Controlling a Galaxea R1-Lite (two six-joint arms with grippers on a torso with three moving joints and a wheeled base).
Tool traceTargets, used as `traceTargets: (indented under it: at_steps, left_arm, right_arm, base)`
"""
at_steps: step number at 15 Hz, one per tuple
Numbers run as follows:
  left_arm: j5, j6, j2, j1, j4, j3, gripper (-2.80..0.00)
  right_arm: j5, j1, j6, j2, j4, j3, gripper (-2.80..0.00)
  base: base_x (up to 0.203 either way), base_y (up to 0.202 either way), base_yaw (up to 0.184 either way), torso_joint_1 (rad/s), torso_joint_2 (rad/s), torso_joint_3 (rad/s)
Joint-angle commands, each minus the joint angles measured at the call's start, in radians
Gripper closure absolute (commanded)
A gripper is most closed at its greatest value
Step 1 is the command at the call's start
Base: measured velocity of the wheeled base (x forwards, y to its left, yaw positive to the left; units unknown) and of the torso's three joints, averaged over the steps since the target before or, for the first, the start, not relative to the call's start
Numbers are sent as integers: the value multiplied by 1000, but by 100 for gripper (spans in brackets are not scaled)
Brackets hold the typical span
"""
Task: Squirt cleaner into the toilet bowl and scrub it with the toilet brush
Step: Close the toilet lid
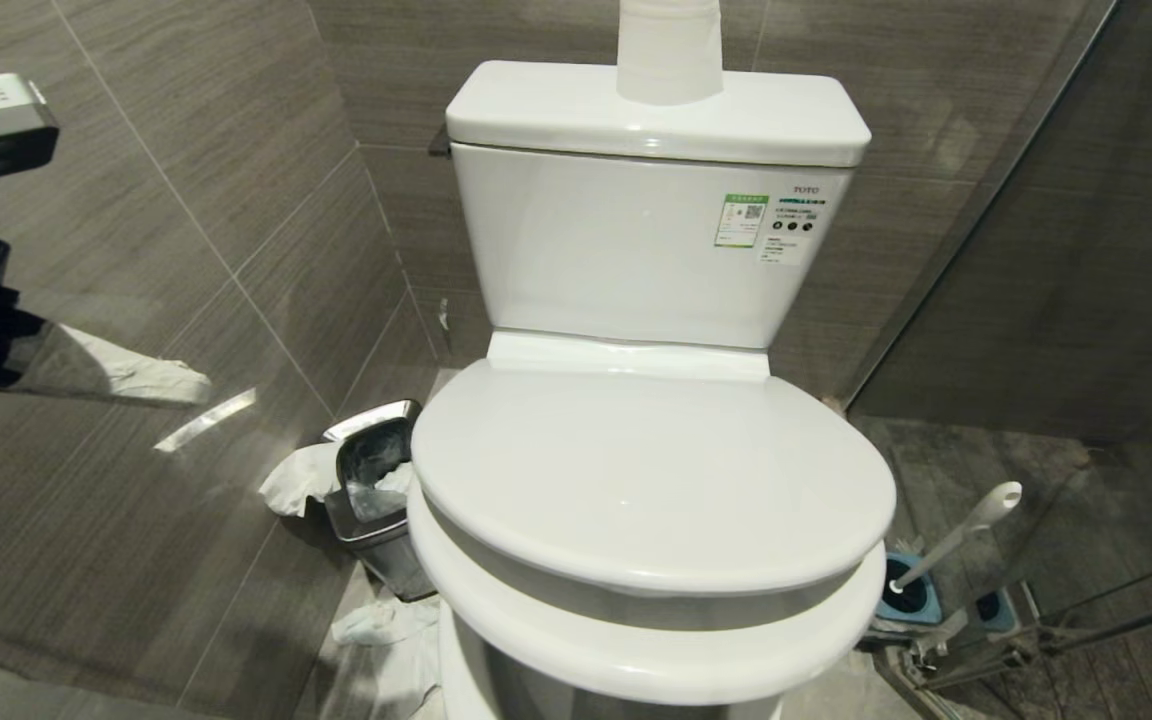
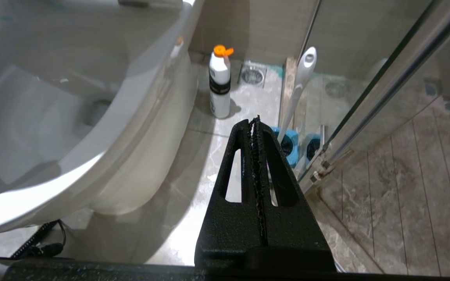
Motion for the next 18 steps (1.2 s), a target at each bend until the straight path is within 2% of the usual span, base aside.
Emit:
traceTargets:
  at_steps: [1, 4, 9, 11, 13, 14, 15, 18]
  left_arm:
    - [-2, -3, -1, 0, 6, 0, 0]
    - [-3, -3, -11, 0, 6, 0, 0]
    - [-4, 5, -20, -20, 6, 13, 0]
    - [-1, 13, -18, -23, 3, 61, 0]
    - [16, 111, -3, -41, -2, 71, 0]
    - [38, 159, 12, -44, -11, 71, 0]
    - [75, 168, 19, -68, -36, 70, 0]
    - [270, 175, 49, -189, -159, 71, 0]
  right_arm:
    - [1, 0, 0, 0, 0, 0, 0]
    - [1, 0, 0, 0, 0, 0, 0]
    - [1, 0, 0, 0, 0, 0, 0]
    - [1, -1, 0, 0, 0, 0, 0]
    - [1, 0, 0, 0, 0, 0, 0]
    - [1, 0, 0, 0, 0, 0, 0]
    - [1, 0, 0, 0, 0, 0, 0]
    - [1, 0, 0, 0, 0, 0, 0]
  base:
    - [0, 0, 0, 0, 2, 205]
    - [0, 0, 0, 5, 2, 165]
    - [0, 0, 0, 1, 0, 18]
    - [0, 0, 0, 0, 0, 0]
    - [0, 0, 0, 0, 0, 0]
    - [0, 0, 0, 0, 0, 0]
    - [0, 0, 0, 0, 0, 0]
    - [0, 0, 0, 0, 0, 0]
